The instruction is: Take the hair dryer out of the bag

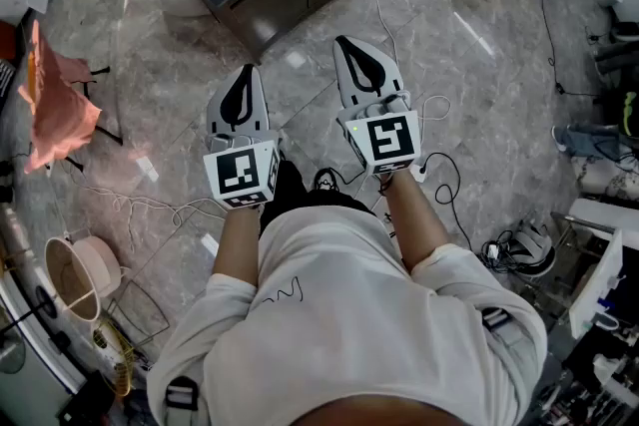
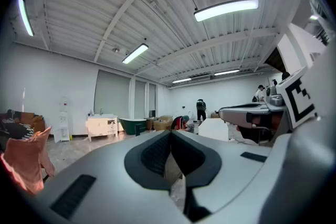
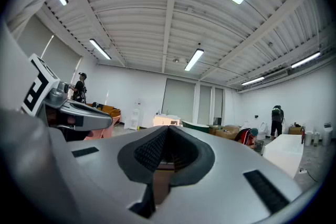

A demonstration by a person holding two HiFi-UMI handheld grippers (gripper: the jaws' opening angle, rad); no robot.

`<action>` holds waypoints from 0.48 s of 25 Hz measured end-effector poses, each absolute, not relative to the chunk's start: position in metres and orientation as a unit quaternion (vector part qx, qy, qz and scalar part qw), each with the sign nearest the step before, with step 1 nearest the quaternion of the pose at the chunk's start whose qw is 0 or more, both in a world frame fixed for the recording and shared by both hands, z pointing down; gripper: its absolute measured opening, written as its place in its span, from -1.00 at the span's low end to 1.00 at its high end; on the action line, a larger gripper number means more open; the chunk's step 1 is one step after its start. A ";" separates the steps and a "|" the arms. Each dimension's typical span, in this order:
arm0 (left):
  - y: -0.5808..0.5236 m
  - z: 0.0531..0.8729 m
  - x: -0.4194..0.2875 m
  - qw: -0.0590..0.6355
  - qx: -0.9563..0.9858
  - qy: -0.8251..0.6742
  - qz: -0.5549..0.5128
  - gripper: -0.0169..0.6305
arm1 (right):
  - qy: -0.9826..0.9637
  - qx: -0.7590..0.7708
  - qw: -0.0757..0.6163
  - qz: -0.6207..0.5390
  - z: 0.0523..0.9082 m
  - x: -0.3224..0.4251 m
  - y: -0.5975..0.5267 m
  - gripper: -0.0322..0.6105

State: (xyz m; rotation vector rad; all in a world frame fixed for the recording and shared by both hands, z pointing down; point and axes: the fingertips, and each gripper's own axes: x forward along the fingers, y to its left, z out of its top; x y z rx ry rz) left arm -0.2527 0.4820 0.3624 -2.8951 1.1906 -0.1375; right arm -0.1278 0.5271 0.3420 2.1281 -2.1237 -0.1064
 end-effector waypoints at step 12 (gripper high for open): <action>0.510 0.369 -0.256 0.004 -0.927 0.371 -0.059 -0.88 | -0.726 0.685 0.059 -0.018 0.360 -0.142 0.559 -0.90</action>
